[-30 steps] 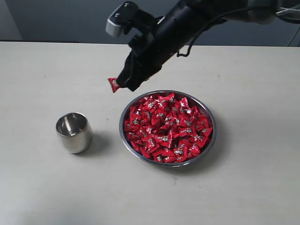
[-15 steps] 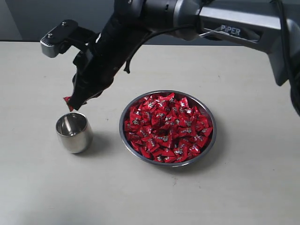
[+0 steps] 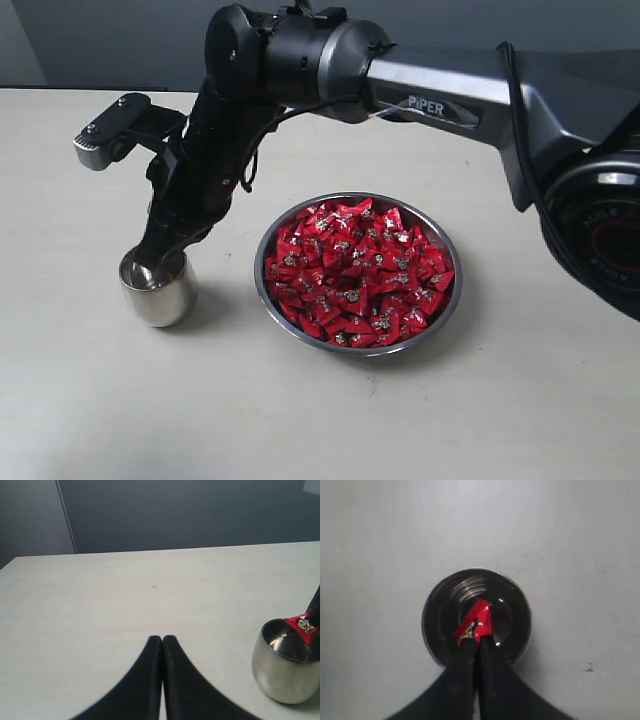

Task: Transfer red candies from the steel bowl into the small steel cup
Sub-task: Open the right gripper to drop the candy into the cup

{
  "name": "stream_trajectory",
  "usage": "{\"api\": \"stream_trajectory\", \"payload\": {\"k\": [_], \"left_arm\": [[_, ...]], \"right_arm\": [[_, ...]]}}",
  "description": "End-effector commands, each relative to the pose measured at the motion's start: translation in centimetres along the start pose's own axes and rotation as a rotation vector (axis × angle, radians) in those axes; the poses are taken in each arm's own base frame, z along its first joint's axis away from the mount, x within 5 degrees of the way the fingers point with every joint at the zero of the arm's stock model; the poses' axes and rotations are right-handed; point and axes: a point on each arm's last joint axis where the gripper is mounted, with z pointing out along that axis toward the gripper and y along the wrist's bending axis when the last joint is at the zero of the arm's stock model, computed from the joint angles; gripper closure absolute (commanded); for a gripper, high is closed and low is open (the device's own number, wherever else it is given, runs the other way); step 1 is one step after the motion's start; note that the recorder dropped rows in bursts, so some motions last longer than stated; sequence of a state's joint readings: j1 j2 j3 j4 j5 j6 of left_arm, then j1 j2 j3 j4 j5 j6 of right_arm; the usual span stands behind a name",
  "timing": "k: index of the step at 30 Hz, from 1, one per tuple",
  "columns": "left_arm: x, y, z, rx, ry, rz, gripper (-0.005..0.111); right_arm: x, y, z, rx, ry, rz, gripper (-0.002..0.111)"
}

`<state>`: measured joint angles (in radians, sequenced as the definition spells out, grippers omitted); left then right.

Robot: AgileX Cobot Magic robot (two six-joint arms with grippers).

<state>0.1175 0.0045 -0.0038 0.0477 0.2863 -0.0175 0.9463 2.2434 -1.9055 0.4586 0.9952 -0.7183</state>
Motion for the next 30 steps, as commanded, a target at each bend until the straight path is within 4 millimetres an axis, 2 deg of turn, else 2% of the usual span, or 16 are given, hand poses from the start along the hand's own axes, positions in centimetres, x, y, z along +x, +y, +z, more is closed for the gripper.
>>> {"api": "stream_trajectory", "payload": {"k": [1, 7, 17, 19, 23, 25, 30], "left_arm": [[0.09, -0.01, 0.00, 0.000, -0.003, -0.005, 0.106], [0.09, -0.01, 0.00, 0.000, -0.003, -0.005, 0.106], [0.09, -0.01, 0.00, 0.000, -0.003, -0.005, 0.106], [0.09, -0.01, 0.00, 0.000, -0.003, -0.005, 0.106], [0.09, -0.01, 0.00, 0.000, -0.003, -0.005, 0.106], [0.09, -0.01, 0.00, 0.000, -0.003, -0.005, 0.106], [0.09, -0.01, 0.00, 0.000, -0.003, -0.005, 0.106]], "right_arm": [[-0.90, 0.46, -0.33, -0.021, -0.062, 0.024, 0.109], [-1.20, 1.05, 0.18, -0.001, -0.057, -0.008, 0.109], [-1.01, 0.53, 0.29, 0.051, -0.039, 0.028, 0.109], [-0.98, 0.58, 0.28, 0.045, -0.035, 0.029, 0.104], [-0.88, 0.63, 0.28, 0.040, -0.025, 0.066, 0.074], [-0.88, 0.63, 0.28, 0.040, -0.025, 0.073, 0.067], [-0.71, 0.76, 0.29, 0.026, -0.006, 0.076, 0.076]]}}
